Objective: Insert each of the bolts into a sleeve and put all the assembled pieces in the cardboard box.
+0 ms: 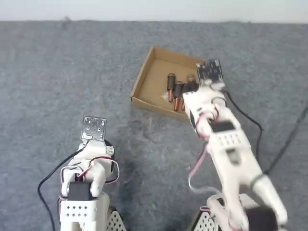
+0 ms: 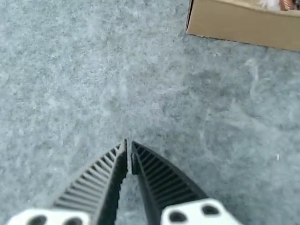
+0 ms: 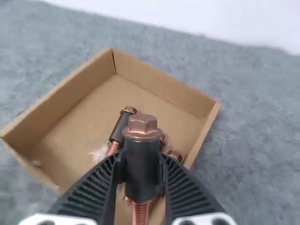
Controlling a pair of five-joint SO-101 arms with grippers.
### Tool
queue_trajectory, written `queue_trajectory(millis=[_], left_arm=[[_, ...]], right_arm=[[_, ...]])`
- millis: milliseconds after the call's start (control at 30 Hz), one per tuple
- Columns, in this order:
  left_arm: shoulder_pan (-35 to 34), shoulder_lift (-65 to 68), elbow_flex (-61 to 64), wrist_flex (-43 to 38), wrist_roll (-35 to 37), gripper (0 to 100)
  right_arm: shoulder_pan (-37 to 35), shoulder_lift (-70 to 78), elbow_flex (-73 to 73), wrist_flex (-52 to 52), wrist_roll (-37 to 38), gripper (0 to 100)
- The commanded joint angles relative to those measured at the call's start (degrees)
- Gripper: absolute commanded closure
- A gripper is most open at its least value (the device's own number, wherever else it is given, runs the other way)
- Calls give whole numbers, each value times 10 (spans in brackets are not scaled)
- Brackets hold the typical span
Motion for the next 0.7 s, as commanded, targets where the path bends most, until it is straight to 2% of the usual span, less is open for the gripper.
queue_trajectory(millis=[0, 233, 300, 400, 533, 667], left_arm=[[-3, -10, -5, 2, -1, 989], [-3, -10, -5, 2, -1, 989], [-3, -10, -5, 2, -1, 989], [-3, -10, -5, 2, -1, 989], [-3, -10, -5, 1, -1, 989], [-3, -10, -5, -11, -1, 989]], right_arm=[[6, 80, -114, 0, 3, 992], [7, 222, -215, 0, 1, 991], [7, 251, -237, 0, -23, 991], [7, 283, -255, 0, -69, 916], [4, 299, -257, 0, -64, 829], [7, 284, -256, 1, -66, 864]])
